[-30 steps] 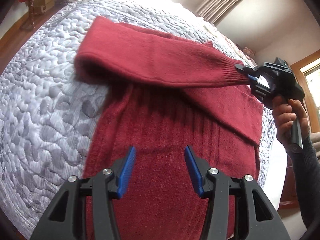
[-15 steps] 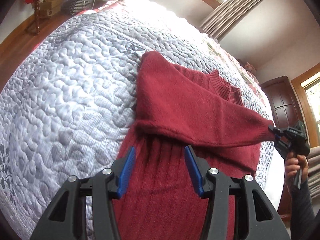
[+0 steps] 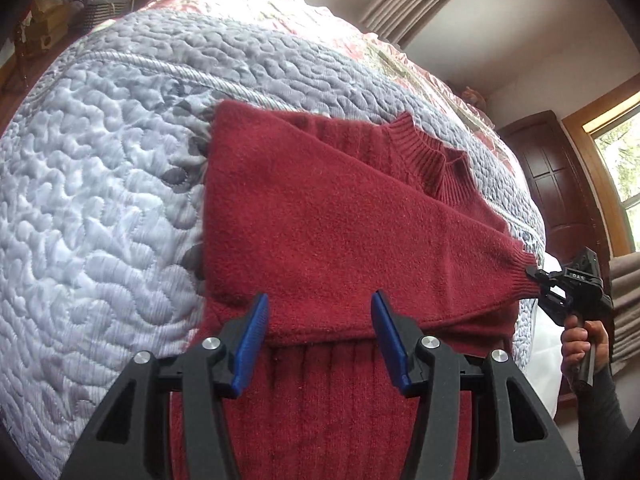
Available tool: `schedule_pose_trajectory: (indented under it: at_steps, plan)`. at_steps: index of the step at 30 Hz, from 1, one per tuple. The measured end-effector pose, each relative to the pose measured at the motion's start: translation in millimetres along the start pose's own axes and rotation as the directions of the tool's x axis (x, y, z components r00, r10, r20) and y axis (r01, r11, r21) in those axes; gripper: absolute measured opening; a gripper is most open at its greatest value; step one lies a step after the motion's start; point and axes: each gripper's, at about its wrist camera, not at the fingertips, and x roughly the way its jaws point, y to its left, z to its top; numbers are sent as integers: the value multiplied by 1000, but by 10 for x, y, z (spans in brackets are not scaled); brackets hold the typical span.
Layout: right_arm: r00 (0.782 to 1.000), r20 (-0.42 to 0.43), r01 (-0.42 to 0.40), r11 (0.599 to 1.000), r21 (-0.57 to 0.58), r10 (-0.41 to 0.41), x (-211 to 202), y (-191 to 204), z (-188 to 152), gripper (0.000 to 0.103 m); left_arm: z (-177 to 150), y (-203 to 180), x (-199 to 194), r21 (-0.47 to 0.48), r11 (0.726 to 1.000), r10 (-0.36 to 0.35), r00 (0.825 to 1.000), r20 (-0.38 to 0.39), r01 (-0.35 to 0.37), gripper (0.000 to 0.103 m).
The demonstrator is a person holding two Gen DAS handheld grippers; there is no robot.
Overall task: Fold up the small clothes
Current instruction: 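Lay the cuff down on the sweater and open the right tool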
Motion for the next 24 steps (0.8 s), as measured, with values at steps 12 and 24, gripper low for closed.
schedule_pose_trajectory:
  at_steps: [12, 24]
  plan:
    - [999, 11, 35, 999, -18, -35, 61, -110, 142, 21, -38, 13, 176, 7, 1000, 19, 999, -38, -19, 57]
    - [987, 133, 107, 982, -155, -87, -226, 222, -23, 13, 463, -11, 13, 16, 1000, -8, 999, 35, 8, 65]
